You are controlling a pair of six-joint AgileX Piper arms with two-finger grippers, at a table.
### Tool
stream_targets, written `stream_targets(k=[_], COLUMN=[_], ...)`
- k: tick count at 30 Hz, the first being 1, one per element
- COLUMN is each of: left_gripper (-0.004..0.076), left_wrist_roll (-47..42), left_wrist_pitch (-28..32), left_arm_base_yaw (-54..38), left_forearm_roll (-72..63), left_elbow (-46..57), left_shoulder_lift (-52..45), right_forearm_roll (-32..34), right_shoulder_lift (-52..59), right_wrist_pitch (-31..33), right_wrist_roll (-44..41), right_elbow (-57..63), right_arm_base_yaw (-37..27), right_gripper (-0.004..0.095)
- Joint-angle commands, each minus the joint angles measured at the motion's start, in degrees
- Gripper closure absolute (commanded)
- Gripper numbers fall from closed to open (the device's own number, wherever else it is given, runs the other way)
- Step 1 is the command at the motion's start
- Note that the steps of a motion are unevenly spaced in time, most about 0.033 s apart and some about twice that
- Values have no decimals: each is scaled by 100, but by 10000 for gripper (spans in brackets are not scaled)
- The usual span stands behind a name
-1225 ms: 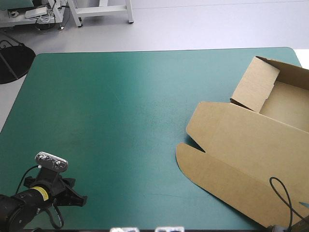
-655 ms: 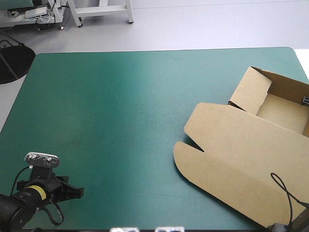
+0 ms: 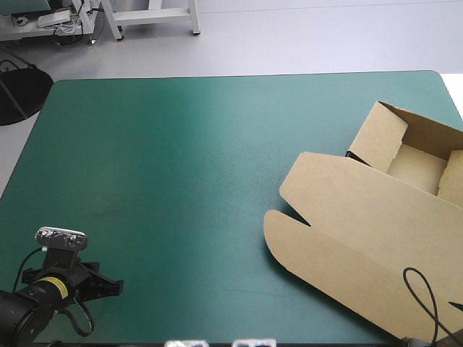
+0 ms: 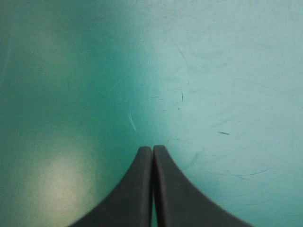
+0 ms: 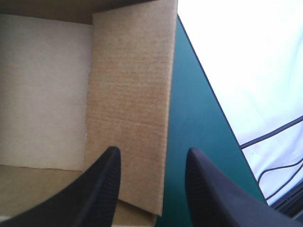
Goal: Fold the box
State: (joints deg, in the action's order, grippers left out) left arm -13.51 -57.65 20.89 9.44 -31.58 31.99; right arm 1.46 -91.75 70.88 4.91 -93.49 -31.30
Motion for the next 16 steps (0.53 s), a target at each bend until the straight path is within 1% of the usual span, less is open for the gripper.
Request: stream_targets(k=[1, 4, 5, 8, 10, 11, 13, 14, 16], left_gripper=[733, 733, 732, 733, 733, 733, 733, 733, 733], left_wrist_roll=[-17, -17, -17, -17, -5, 81, 345, 370, 370], left_wrist_pitch=[225, 245, 248, 248, 259, 259, 259, 259, 269], left_arm_base_yaw=[21, 21, 21, 21, 21, 21, 21, 21, 21], left_forearm_roll=[79, 122, 182, 318, 307, 251, 183, 147, 84], left_elbow=[-148, -148, -148, -148, -148, -148, -148, -148, -148], left_shoulder_lift=[20, 20, 20, 20, 20, 20, 20, 20, 20], right_forearm_roll=[-146, -707, -1048, -1643, -1685, -1662, -1575, -1539, -1535], right_shoulder_lift=[805, 1320, 1556, 2188, 2547, 2813, 3195, 3408, 3813], right_wrist_pitch=[68, 68, 68, 68, 68, 68, 42, -9, -72], right_wrist_roll=[21, -63, -10, 225, 363, 428, 565, 575, 575], right_elbow=[-155, -91, -11, 310, 560, 742, 1048, 1239, 1614], right_arm_base_yaw=[-26, -26, -18, 171, 397, 610, 958, 1154, 1498], right_gripper=[553, 602, 624, 705, 778, 829, 893, 920, 926])
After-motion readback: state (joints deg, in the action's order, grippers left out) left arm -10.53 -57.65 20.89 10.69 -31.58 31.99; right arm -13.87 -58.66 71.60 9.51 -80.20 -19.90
